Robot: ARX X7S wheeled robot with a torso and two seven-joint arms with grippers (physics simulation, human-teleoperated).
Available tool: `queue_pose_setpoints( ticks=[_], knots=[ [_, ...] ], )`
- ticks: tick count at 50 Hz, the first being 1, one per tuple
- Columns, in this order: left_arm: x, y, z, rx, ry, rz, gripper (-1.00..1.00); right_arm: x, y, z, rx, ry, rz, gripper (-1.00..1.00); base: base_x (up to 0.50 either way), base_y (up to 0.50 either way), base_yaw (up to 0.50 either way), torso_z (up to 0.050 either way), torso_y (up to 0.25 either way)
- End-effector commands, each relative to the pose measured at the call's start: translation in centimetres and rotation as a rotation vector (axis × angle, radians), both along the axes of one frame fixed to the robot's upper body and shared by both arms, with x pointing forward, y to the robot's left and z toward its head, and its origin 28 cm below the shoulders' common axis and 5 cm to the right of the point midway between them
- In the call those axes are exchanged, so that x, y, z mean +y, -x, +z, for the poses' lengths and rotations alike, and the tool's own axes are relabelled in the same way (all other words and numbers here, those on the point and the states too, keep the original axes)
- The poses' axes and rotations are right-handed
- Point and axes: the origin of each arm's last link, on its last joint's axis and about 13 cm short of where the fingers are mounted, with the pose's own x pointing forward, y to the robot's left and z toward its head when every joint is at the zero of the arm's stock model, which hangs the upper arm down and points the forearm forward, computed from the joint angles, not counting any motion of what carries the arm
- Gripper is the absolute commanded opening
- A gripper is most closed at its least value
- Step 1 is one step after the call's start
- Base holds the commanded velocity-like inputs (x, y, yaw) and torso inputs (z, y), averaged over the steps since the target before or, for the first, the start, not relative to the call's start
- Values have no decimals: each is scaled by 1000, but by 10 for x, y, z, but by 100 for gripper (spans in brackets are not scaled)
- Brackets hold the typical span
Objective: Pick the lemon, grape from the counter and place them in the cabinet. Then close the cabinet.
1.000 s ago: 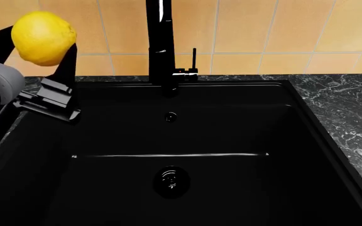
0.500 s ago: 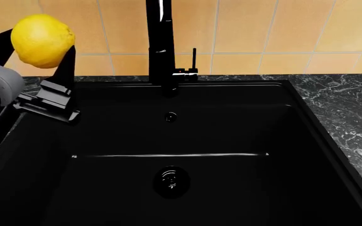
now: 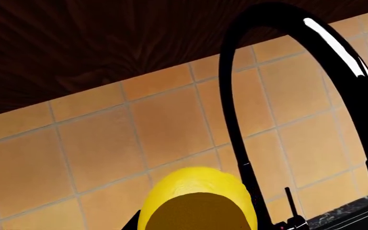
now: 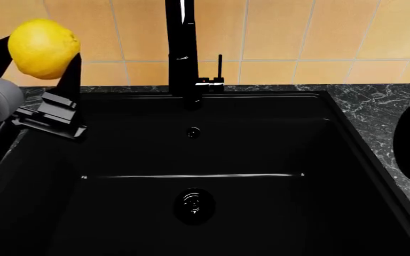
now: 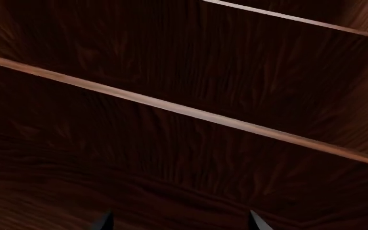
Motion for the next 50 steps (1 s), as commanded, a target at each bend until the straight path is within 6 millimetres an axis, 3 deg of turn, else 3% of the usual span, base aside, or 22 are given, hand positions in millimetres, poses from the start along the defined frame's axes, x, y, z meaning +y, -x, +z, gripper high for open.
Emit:
queue_pose_setpoints(
  ticks=[1, 20, 34, 50],
  knots=[
    [1, 0, 0, -8, 16, 14, -100, -9, 18, -21, -49, 49, 1, 100, 0, 0, 0, 0, 0],
    [1, 0, 3, -19, 27, 23, -100, -26, 36, -57, 32, 146, -6, 100, 0, 0, 0, 0, 0],
    [1, 0, 2, -26, 42, 35, -100, -38, 30, -89, 120, 120, -38, 100, 0, 0, 0, 0, 0],
    [1, -2, -1, -24, 49, 39, -100, -46, 4, -119, 266, 79, -78, 100, 0, 0, 0, 0, 0]
  ],
)
